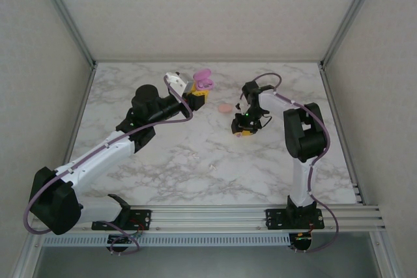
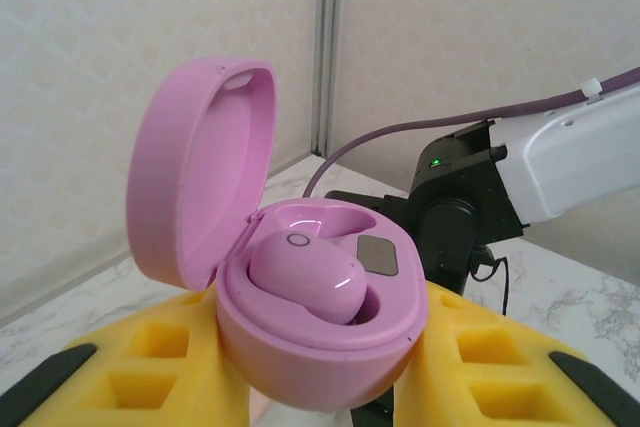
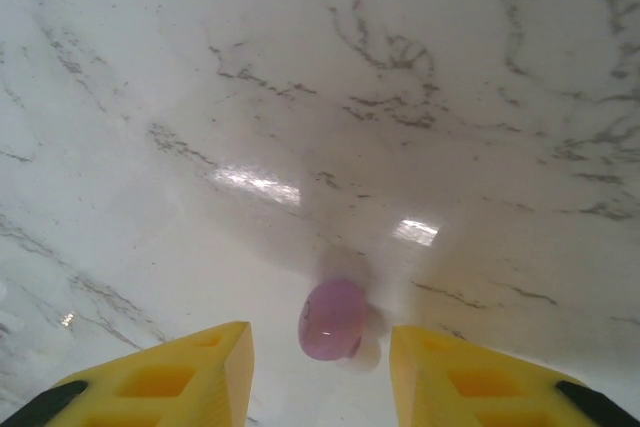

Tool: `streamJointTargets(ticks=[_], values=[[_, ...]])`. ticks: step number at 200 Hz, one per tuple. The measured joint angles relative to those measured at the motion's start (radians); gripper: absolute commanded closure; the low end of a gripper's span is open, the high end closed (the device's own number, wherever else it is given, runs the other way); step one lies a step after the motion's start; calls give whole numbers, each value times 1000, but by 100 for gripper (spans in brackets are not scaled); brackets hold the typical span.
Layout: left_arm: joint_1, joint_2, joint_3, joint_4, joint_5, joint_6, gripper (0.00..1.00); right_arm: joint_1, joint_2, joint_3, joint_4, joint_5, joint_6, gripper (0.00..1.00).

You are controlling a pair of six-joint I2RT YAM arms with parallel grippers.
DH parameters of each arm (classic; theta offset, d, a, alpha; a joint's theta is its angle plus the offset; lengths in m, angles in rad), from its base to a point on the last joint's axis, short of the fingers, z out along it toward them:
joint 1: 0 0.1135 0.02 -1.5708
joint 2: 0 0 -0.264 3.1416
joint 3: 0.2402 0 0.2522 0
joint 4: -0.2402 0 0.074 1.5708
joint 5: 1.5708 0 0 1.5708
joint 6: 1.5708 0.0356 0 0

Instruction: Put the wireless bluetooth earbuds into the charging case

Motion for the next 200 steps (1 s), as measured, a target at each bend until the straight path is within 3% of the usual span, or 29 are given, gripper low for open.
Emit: streamJointTargets(ticks=[90,200], values=[[0,0,0,0,0,0,78,51,14,58,-26,101,51,65],[0,0,0,0,0,0,78,57,66,84,-45,136,74,74]])
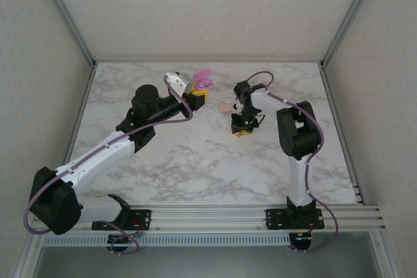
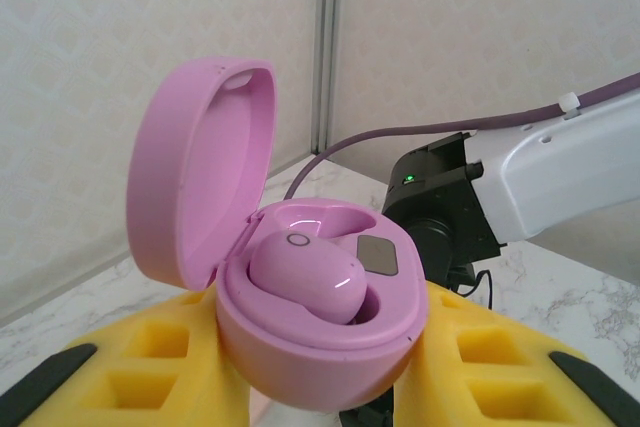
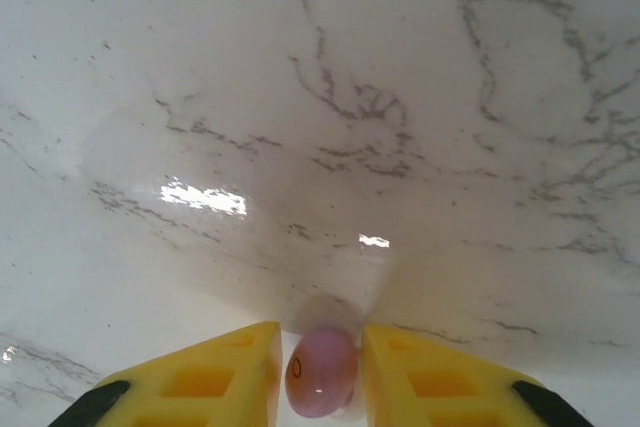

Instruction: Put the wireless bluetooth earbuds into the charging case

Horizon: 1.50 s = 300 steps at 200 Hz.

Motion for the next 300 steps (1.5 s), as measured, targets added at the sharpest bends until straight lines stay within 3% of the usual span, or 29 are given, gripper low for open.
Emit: streamJointTargets(ticks=[87,119,198,251,300], values=[[0,2,0,0,0,0,78,0,-11,0,-3,5,21,83],[3,4,0,0,0,0,78,-5,-116,-21,2,-39,42,84],[26,53,0,0,59,1,78,-94,-542,-5,77,-386,154,83],[26,85,4,-2,152,26,78,-92,-615,53,172,-608,229,82],[25,101,53,-22,224,49,78,-91,-616,58,238,-719,276,81]])
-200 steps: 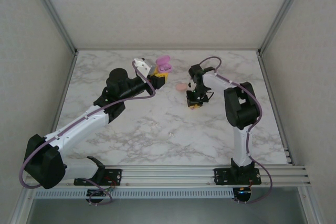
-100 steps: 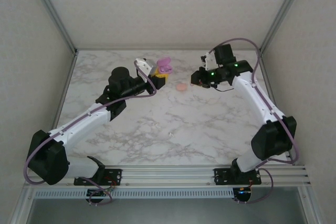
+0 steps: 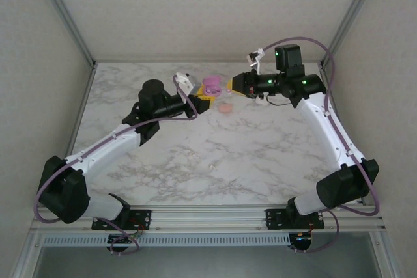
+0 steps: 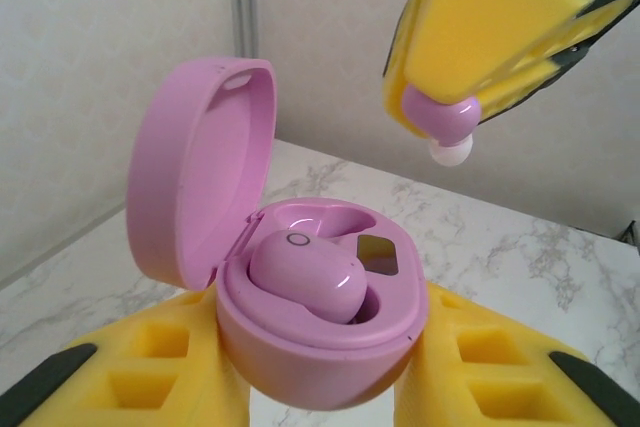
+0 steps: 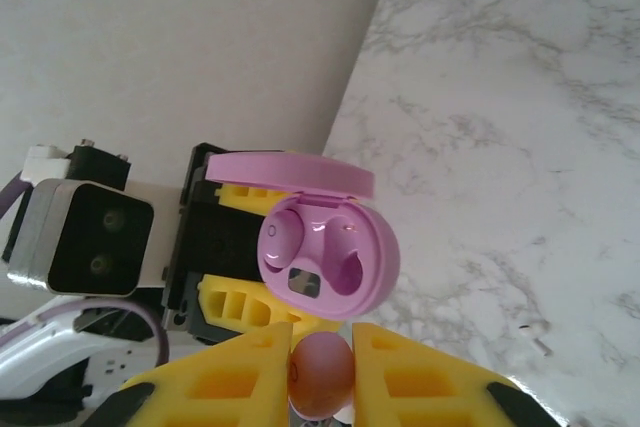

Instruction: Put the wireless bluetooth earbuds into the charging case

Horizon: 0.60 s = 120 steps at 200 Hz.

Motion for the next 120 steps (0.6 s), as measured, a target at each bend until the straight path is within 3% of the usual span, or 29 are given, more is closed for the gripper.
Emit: streamJointTargets(ticks=[120], values=[[-16,20,60,-57,64,23,78,19,24,0,60,-58,39,80]])
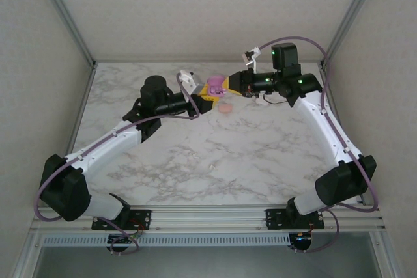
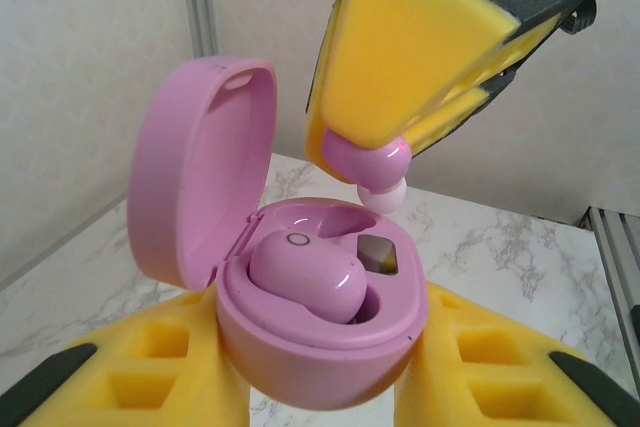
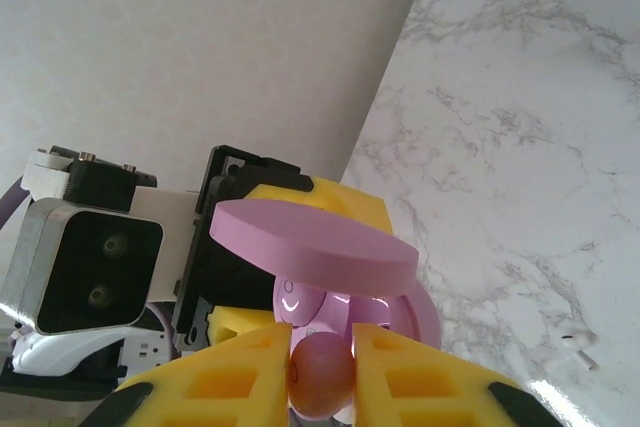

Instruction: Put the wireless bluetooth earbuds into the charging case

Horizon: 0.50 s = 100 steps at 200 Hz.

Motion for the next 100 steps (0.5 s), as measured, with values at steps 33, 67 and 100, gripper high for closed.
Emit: streamJointTargets(ticks=[33,67,100], values=[[-3,6,8,-2,7,0,78,1,2,0,10,1,3,80],[-3,6,10,-6,15,0,78,1,8,0,11,13,-1,80],[-3,7,10,-9,17,-2,78,5,14,0,-1,31,-13,79]])
